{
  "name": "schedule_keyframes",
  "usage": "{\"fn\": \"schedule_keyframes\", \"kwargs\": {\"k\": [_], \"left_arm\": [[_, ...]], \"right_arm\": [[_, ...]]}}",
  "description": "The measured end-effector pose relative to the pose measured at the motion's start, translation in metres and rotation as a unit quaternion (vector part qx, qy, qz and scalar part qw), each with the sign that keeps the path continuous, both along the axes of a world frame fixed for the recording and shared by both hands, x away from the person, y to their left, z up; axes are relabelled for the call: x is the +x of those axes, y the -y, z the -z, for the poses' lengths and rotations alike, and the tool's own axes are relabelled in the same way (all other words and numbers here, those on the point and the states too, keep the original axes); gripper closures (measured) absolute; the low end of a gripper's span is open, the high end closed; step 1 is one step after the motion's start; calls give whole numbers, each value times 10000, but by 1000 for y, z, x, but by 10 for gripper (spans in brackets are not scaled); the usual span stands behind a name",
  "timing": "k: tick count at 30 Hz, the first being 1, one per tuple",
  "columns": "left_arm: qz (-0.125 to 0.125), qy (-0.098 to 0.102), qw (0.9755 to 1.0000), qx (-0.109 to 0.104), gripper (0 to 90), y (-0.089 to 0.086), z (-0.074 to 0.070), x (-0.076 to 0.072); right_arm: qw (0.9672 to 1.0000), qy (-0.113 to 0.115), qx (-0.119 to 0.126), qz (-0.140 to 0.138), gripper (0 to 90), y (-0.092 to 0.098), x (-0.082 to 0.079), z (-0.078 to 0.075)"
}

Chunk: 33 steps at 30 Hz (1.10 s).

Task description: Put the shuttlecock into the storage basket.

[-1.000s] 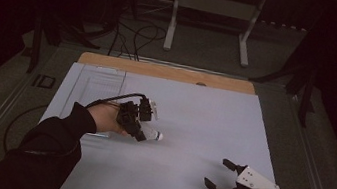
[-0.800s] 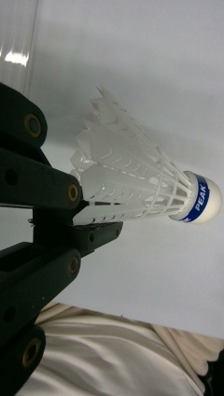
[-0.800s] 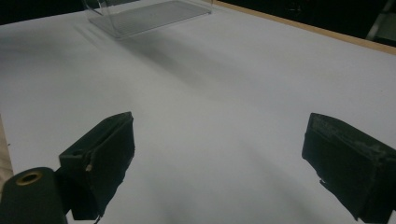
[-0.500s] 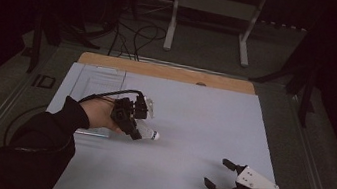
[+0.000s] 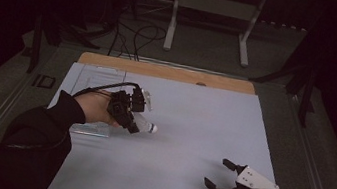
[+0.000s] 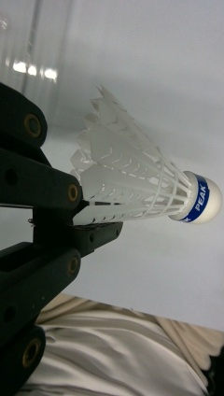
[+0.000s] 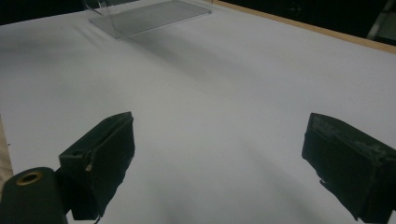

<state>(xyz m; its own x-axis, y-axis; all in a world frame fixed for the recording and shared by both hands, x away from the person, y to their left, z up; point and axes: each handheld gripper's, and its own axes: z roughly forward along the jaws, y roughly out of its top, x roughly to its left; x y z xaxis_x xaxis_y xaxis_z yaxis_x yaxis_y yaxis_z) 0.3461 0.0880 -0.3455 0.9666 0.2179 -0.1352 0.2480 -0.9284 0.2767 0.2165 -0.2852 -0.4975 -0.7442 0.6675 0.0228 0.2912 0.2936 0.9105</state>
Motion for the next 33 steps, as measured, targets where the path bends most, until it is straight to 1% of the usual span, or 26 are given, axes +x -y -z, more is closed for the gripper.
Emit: {"fn": "schedule_keyframes", "kwargs": {"k": [8,14,15,17,22,27,31,33], "left_arm": [[-93,69,9999,-49,900,-9,-12,-2],[-181,145,9997,8,900,-19,-18,-3],[-188,138,9997,-20,900,-22,-19,-3],[-222,165,9996,-5,900,-26,-19,-3],[-311,139,9994,-27,900,-34,-19,-2],[-377,160,9992,-24,900,-43,-19,-1],[-491,146,9987,-45,900,-52,-19,1],[-501,146,9986,-44,900,-53,-19,1]], "right_arm": [[10000,14,-12,25,95,0,0,0],[10000,53,61,-3,95,1,0,-1],[9999,40,105,-18,96,1,0,-1],[9999,84,62,12,96,1,0,-1],[9999,104,79,-1,96,1,0,0],[10000,60,36,16,96,0,0,0],[10000,53,16,24,95,0,0,1],[10000,61,13,25,95,-1,0,1]]}}
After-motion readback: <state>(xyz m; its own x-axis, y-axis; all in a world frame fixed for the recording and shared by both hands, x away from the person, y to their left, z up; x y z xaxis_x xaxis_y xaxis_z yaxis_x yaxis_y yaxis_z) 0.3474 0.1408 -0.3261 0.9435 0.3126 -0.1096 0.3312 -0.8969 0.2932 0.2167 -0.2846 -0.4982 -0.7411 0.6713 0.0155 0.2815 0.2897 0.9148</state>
